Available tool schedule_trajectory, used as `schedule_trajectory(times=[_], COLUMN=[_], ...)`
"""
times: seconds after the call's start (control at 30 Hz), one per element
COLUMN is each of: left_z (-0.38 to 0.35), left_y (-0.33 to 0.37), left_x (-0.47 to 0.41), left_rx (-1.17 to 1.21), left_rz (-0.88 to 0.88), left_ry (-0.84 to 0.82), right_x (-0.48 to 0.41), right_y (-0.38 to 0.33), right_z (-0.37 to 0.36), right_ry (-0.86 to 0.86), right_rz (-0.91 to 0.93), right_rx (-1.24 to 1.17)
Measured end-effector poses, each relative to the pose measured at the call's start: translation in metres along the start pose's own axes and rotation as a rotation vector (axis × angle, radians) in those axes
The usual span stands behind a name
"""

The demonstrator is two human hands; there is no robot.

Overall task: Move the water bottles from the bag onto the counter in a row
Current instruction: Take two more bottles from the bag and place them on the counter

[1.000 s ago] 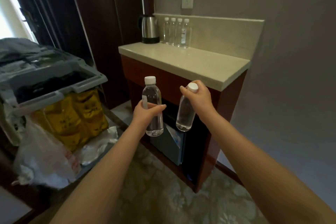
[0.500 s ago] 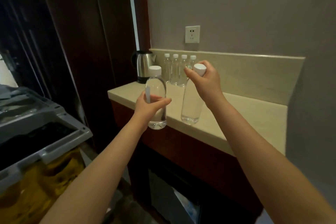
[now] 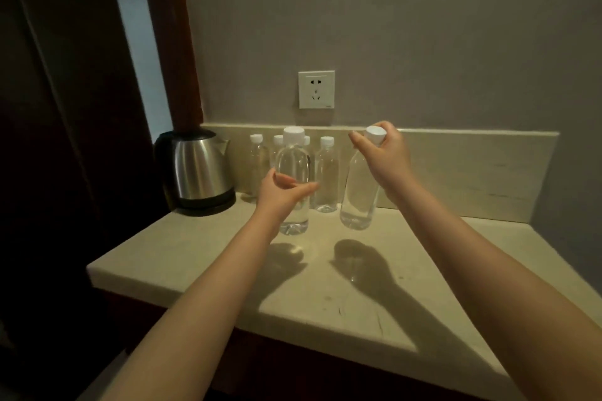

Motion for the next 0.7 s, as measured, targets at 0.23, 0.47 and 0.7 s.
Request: schedule_trajectory(times=[0.23, 0.47, 0.7], left_z=[-0.050, -0.075, -0.073], left_y=[-0.033, -0.061, -0.072], left_x=[-0.068, -0.097, -0.103], left_rx=[-0.109, -0.251, -0.207], left_rz=[0.051, 0.022, 0.020], left_ry=[-0.032, -0.088, -0.188], right_x=[-0.037, -0.069, -0.074], right_y=[0.055, 0.109, 0.136], right_z=[-0.004, -0.031, -0.055], right_ry=[0.172, 0.157, 0.071], right_rz=[-0.070, -0.141, -0.234], right_rx=[0.209, 0.278, 0.111])
Point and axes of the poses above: each hand's wrist, its own x-axis away from the middle knuckle, its own z-axis out of the back of the hand, y = z × x, the point moved 4 cm from there along -x, towards the middle knuckle, and after that the axes turned 2 degrees about -x, right-handed, at the moved point
